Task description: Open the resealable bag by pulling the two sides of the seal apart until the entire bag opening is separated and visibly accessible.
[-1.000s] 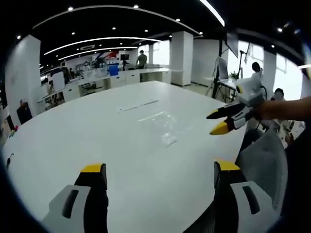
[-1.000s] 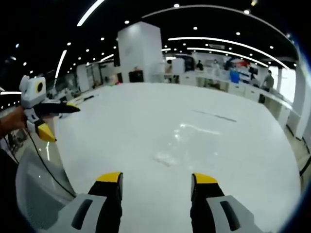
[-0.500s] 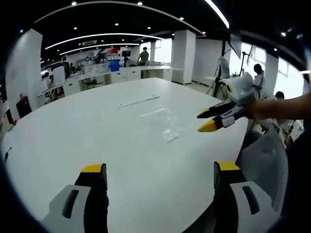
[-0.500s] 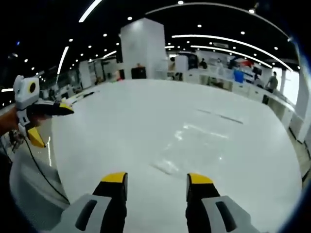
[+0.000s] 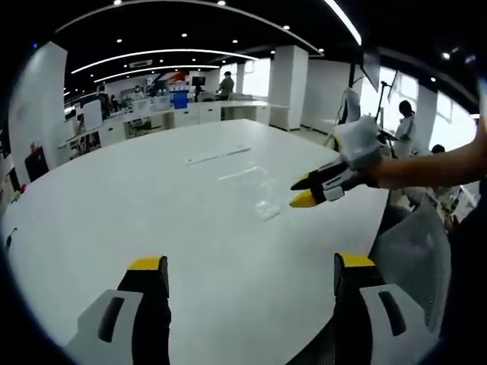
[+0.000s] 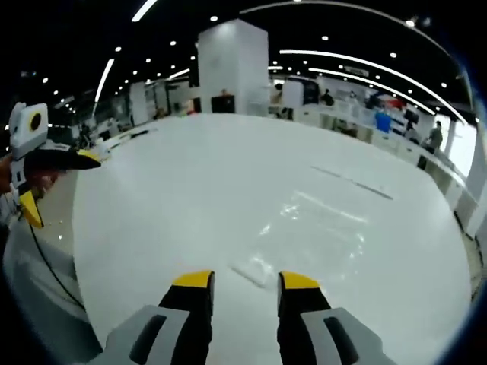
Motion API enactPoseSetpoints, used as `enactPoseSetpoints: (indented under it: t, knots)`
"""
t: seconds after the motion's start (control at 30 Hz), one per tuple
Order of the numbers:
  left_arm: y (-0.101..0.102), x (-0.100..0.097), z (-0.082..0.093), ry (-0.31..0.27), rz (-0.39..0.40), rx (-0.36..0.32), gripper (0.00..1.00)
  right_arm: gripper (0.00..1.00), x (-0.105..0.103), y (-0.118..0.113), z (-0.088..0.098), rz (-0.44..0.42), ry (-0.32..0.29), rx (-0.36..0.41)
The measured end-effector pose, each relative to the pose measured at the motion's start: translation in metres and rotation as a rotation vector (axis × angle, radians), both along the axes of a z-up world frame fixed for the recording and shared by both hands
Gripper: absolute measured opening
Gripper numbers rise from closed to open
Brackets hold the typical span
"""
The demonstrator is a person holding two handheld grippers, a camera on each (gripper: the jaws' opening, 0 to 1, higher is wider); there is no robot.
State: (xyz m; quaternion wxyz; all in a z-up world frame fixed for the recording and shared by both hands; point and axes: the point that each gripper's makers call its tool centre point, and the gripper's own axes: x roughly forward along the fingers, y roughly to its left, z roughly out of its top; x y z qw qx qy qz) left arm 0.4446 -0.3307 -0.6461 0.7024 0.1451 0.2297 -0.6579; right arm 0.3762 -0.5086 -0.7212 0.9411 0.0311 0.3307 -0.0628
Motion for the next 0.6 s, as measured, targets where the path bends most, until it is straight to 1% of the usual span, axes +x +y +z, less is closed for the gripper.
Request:
enactPoseSetpoints:
  t: [0.1, 0.17, 0.3, 0.4, 0.5, 0.6]
  knots:
    - [-0.002, -0.001, -0.001, 0.001, -0.005, 0.000, 0.87, 0.29, 0.001, -0.001, -0.011, 0.022, 0.036, -0.008]
    - [-0.004, -0.003, -0.001, 0.004, -0.008, 0.000, 0.87, 0.28, 0.003, -0.002, -0.017, 0.025, 0.046, -0.005]
    - [-0.005, -0.005, -0.003, 0.008, -0.016, 0.006, 0.87, 0.24, 0.006, -0.004, -0.026, 0.010, 0.054, 0.002]
    - [-0.006, -0.006, -0.004, 0.010, -0.023, 0.012, 0.86, 0.22, 0.007, -0.004, -0.035, 0.009, 0.071, 0.008]
    - [-0.006, -0.006, -0.004, 0.011, -0.030, 0.014, 0.86, 0.19, 0.006, -0.007, -0.039, -0.008, 0.075, 0.007]
    - [-0.008, -0.006, -0.003, 0.010, -0.034, 0.013, 0.86, 0.14, 0.007, -0.010, -0.042, -0.025, 0.075, 0.025]
